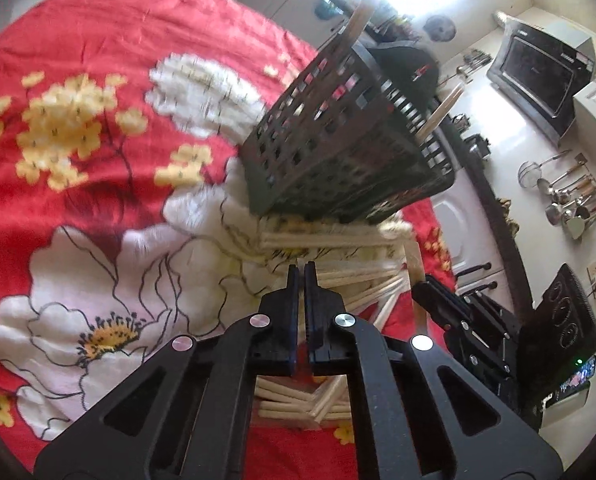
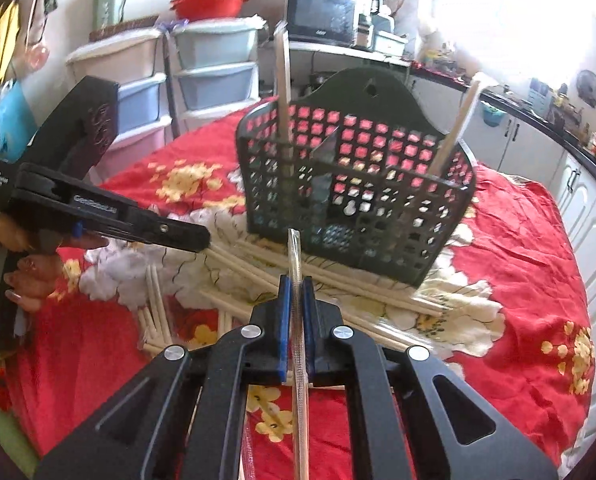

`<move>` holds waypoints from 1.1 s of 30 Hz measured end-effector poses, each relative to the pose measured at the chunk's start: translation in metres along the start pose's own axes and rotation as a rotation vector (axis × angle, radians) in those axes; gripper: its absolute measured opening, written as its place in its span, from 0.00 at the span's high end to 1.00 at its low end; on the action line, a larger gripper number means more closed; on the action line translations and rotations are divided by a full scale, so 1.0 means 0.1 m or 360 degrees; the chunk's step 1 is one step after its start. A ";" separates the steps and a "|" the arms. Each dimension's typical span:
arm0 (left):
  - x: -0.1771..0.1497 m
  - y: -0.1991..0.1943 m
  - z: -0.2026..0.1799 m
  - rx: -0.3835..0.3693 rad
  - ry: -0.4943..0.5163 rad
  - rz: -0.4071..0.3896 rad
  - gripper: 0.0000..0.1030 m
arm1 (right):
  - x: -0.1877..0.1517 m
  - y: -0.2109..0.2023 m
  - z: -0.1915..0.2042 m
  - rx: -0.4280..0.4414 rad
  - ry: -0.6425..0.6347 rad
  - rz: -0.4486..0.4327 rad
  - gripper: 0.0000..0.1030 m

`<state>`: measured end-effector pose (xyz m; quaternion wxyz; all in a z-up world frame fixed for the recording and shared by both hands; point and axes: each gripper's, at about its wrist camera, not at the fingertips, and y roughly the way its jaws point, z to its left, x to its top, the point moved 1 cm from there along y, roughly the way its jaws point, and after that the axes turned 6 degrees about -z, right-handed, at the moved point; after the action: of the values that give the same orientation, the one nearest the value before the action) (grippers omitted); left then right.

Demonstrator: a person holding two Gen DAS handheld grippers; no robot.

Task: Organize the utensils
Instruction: 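Raise both held chopsticks and carry them above the green basket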

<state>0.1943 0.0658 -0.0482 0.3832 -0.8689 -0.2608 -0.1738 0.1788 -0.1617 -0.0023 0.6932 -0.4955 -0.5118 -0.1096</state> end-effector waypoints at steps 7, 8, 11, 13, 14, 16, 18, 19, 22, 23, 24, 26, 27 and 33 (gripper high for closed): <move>0.14 -0.29 -0.25 -0.0047 0.0097 -0.0162 1.00 | 0.10 -0.20 -0.12 -0.0023 0.0085 -0.0125 0.94; 0.14 -0.31 -0.30 -0.0050 0.0115 -0.0176 1.00 | 0.11 -0.23 -0.14 -0.0026 0.0093 -0.0142 0.94; 0.18 -0.41 -0.46 -0.0065 0.0184 -0.0232 1.00 | 0.17 -0.31 -0.18 -0.0035 0.0115 -0.0194 0.94; 0.19 -0.46 -0.58 -0.0068 0.0236 -0.0269 1.00 | 0.20 -0.38 -0.21 -0.0041 0.0132 -0.0231 0.94; 0.21 -0.50 -0.66 -0.0068 0.0267 -0.0298 1.00 | 0.22 -0.42 -0.22 -0.0046 0.0137 -0.0249 0.94; 0.22 -0.55 -0.76 -0.0073 0.0308 -0.0331 1.00 | 0.24 -0.47 -0.25 -0.0057 0.0147 -0.0278 0.94; 0.23 -0.58 -0.83 -0.0073 0.0345 -0.0355 1.00 | 0.27 -0.52 -0.27 -0.0067 0.0164 -0.0305 0.94; 0.23 -0.59 -0.86 -0.0070 0.0365 -0.0367 1.00 | 0.28 -0.55 -0.27 -0.0071 0.0171 -0.0316 0.94; 0.24 -0.64 -0.98 -0.0056 0.0428 -0.0411 1.00 | 0.31 -0.62 -0.29 -0.0088 0.0184 -0.0350 0.94; 0.24 -0.65 -1.00 -0.0057 0.0437 -0.0417 1.00 | 0.32 -0.64 -0.30 -0.0090 0.0189 -0.0359 0.94; 0.25 -0.66 -1.03 -0.0059 0.0449 -0.0423 1.00 | 0.33 -0.66 -0.31 -0.0095 0.0196 -0.0371 0.94; 0.24 -0.69 -1.09 -0.0059 0.0480 -0.0439 1.00 | 0.34 -0.70 -0.32 -0.0103 0.0206 -0.0389 0.94; 0.24 -0.70 -1.12 -0.0056 0.0497 -0.0448 1.00 | 0.35 -0.72 -0.33 -0.0106 0.0211 -0.0402 0.94; 0.24 -0.78 -1.27 -0.0070 0.0571 -0.0496 1.00 | 0.40 -0.83 -0.35 -0.0118 0.0223 -0.0461 0.94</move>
<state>0.1548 0.0223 0.0910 0.3731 -0.7815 -0.3156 -0.3879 0.1631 -0.2154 0.0785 0.6854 -0.4330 -0.5237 -0.2615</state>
